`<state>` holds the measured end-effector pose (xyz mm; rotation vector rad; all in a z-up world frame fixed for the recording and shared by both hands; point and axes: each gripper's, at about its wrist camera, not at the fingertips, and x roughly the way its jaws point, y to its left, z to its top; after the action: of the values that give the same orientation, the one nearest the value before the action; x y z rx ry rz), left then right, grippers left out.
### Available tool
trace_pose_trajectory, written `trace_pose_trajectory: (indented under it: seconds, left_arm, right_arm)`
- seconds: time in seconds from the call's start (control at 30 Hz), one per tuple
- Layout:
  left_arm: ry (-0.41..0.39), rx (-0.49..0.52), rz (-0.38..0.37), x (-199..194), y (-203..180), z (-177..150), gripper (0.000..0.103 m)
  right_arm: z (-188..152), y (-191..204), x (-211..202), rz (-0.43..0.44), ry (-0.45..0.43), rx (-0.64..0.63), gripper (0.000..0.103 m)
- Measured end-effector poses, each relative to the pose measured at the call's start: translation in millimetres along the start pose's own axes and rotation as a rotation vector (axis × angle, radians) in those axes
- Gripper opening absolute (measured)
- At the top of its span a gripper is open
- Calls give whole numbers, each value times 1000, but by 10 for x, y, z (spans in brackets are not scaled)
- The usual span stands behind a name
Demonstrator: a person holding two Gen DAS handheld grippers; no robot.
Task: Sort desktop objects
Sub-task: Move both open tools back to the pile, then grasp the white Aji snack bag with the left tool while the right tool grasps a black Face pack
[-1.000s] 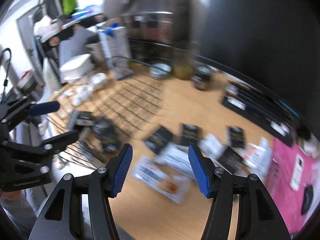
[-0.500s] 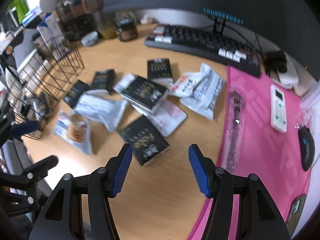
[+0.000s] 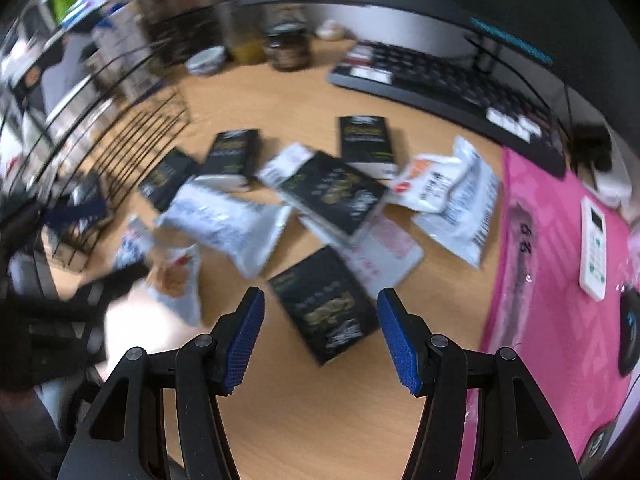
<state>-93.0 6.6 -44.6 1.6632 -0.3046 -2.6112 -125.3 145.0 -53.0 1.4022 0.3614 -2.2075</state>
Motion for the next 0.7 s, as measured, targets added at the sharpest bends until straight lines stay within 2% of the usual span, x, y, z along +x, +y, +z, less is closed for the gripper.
trace_pose_trajectory:
  seconds: [0.1, 0.2, 0.27, 0.37, 0.53, 0.7]
  left_arm:
    - [-8, 0, 8, 50, 32, 47, 72]
    - [-6, -8, 5, 120, 76, 71, 72]
    - [-5, -2, 8, 170, 90, 85, 73]
    - [-12, -3, -4, 183, 117, 79, 74]
    - [-12, -16, -5, 177, 188, 51, 74]
    - [-9, -17, -25, 196, 213, 40, 75]
  right_arm:
    - [-107, 244, 0, -20, 0, -69, 59]
    - [-211, 515, 42, 29, 18, -127, 59]
    - [-246, 661, 81, 20, 2, -153, 59]
    - [-228, 713, 164, -4, -22, -117, 59]
    - [-226, 794, 275, 73, 8, -109, 59]
    - [-223, 807, 330, 83, -1, -82, 59]
